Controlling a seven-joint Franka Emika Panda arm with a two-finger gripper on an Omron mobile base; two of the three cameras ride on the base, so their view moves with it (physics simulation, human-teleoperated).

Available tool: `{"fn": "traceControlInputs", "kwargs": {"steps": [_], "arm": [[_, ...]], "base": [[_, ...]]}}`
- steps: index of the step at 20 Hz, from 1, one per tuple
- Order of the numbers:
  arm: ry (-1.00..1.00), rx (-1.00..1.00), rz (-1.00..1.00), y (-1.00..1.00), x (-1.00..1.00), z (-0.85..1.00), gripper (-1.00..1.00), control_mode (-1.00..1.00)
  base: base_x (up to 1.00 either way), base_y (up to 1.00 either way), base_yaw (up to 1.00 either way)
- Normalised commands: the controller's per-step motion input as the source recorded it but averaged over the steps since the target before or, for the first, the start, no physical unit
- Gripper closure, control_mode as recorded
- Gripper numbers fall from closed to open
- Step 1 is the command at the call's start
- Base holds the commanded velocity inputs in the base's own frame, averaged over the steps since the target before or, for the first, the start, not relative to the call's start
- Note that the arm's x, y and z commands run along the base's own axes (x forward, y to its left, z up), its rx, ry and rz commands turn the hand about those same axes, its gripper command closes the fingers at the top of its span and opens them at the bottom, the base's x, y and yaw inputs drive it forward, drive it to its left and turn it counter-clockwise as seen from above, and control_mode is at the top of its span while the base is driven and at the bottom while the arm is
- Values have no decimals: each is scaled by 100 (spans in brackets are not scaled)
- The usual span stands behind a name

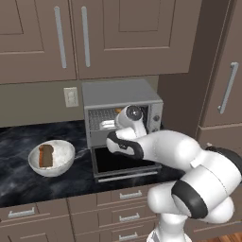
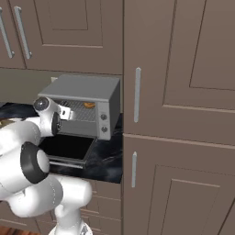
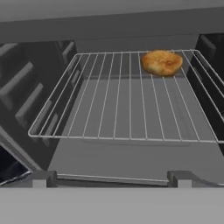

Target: Pick up the heated bread from the toaster oven and place it in the bowl. Then move the bread bowl to the dining counter.

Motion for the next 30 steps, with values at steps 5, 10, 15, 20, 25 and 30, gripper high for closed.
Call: {"fn": "traceControlInputs", "kwargs": {"steps": [5, 10, 15, 20, 25, 30], "arm": [[-3, 0, 0, -1, 32, -17, -100, -100], [-6, 0, 0, -2, 24, -21, -100, -100], [-6, 0, 0, -1, 25, -19, -100, -100], [-5, 0, 0, -1, 18, -21, -100, -100], [0, 0, 0, -3, 9, -25, -100, -100], [0, 0, -2, -5, 1, -21, -100, -100]], "base": [[0, 0, 0], [0, 0, 0], [0, 0, 0], [0, 0, 0], [0, 0, 0], [0, 0, 0]]}}
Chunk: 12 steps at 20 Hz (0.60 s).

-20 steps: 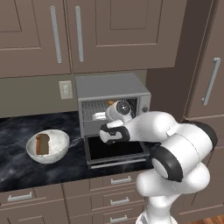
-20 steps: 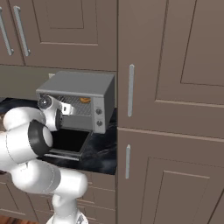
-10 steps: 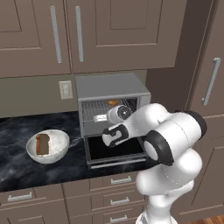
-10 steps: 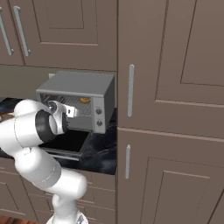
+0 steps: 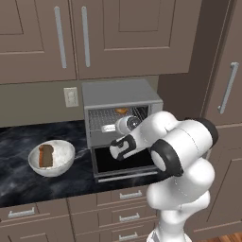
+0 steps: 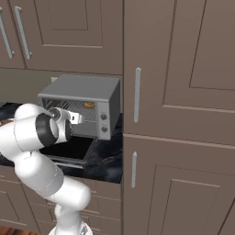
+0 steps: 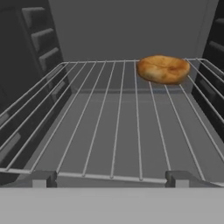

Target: Pick up the heated bread from the toaster oven and place it in the bowl. Then move the bread bowl to the dining counter.

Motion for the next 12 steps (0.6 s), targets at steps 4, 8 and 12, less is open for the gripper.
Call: {"fn": "traceControlInputs", "kwargs": {"steps": [4, 8, 12], "arm": [[1, 0, -4, -4, 0, -10, -100, -100], [7, 0, -3, -9, 0, -9, -100, -100], [11, 0, -3, -14, 0, -14, -100, -100]], "base": [[0, 0, 0], [0, 0, 0], [0, 0, 0]]}}
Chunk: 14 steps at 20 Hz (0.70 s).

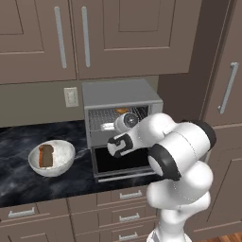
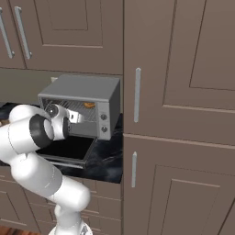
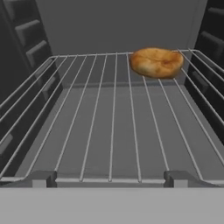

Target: Pick up the heated bread from the toaster oven and place it in the bowl. Then move the bread bowl to the dining counter.

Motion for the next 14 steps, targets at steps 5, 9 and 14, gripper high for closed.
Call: {"fn": "traceControlInputs", "kwargs": {"steps": [5, 9, 14], "arm": [[10, -1, -2, -21, -10, -22, -100, -100], [8, -2, -1, -29, -22, -29, -100, -100], [4, -3, -1, -33, -28, -36, -100, -100]], "base": [[0, 0, 0], [0, 0, 0], [0, 0, 0]]}}
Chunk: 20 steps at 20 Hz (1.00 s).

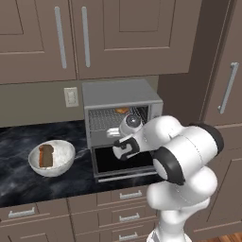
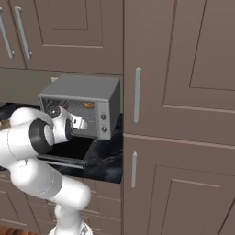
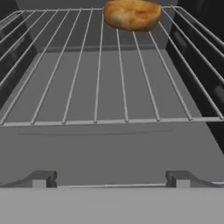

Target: Pick up the heated bread from the toaster oven and place it in the bowl. Then move the bread bowl to the dining counter.

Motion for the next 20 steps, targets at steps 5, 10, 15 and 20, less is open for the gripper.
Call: {"fn": "traceControlInputs", "kwargs": {"steps": [5, 10, 15, 20], "arm": [[2, 0, -2, -31, -25, -16, -100, -100], [-10, 14, -4, -11, -4, 48, -100, -100], [-13, 12, -1, 0, 0, 77, -100, -100], [-9, 2, 0, 0, 10, 26, -100, -100]], "base": [[0, 0, 0], [0, 0, 0], [0, 0, 0], [0, 0, 0]]}}
